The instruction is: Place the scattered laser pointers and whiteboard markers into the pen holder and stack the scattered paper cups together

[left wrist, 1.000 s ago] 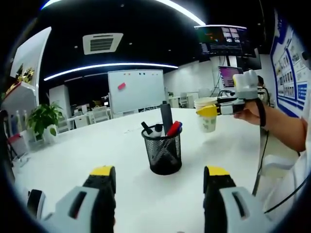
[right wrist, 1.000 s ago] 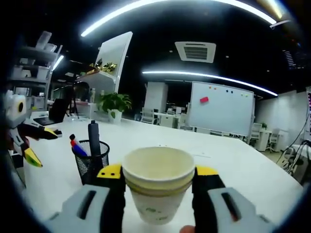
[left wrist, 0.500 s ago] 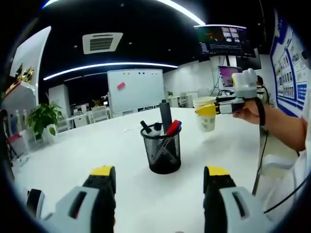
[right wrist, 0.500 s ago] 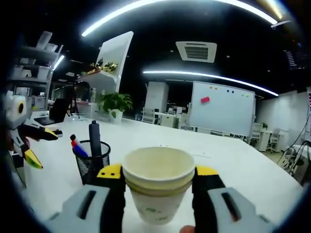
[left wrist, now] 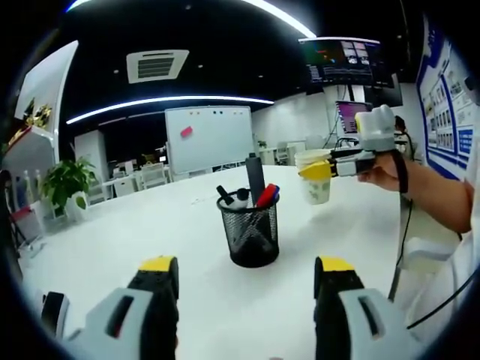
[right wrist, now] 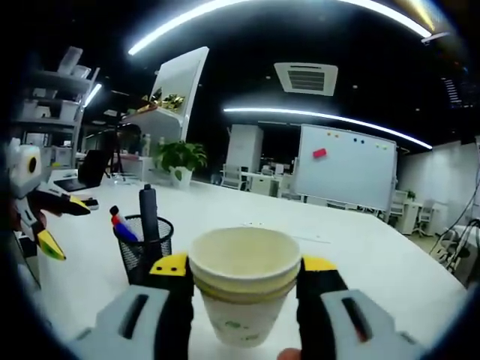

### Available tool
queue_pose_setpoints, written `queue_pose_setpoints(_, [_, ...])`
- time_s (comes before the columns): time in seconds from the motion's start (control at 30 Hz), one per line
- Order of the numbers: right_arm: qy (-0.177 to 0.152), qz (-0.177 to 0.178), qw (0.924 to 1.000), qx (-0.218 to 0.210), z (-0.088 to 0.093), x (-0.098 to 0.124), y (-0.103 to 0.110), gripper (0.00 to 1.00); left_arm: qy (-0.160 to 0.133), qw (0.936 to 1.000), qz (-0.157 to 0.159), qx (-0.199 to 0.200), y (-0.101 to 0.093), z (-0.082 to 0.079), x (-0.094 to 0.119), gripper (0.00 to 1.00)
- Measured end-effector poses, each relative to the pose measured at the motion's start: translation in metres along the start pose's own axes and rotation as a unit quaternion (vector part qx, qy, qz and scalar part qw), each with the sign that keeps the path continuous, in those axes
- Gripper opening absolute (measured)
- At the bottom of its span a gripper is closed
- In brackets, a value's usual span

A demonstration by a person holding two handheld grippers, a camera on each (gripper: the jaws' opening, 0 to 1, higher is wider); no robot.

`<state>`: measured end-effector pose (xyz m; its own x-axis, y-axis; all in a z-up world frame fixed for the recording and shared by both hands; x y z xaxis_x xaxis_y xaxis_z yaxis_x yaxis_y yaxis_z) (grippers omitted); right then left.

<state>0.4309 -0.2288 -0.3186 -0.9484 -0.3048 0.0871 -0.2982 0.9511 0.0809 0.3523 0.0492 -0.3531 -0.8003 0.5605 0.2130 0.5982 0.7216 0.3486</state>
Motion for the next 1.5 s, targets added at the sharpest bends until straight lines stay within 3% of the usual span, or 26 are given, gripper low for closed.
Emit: queue_pose_setpoints(1.5, [-0.02, -0.021, 0.9994, 0.018, -0.004, -0.008, 0.0091, 0.55, 0.005, 1.0, -0.005, -0.005, 0.0024, 0.0006, 0.0011, 0.74])
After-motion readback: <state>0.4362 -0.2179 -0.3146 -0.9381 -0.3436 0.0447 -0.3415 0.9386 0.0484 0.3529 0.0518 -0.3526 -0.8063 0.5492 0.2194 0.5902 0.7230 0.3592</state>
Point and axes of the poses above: the point that each gripper's makers call its tool centre point, and the gripper's own axes: x roughly backward along the fingers, y roughly to its left, z roughly out of its underside, the point moved 6 cm from there along x, roughly backward along the fingers, and after that the axes turned 14 degrees about -x, right-handed, at the moved point
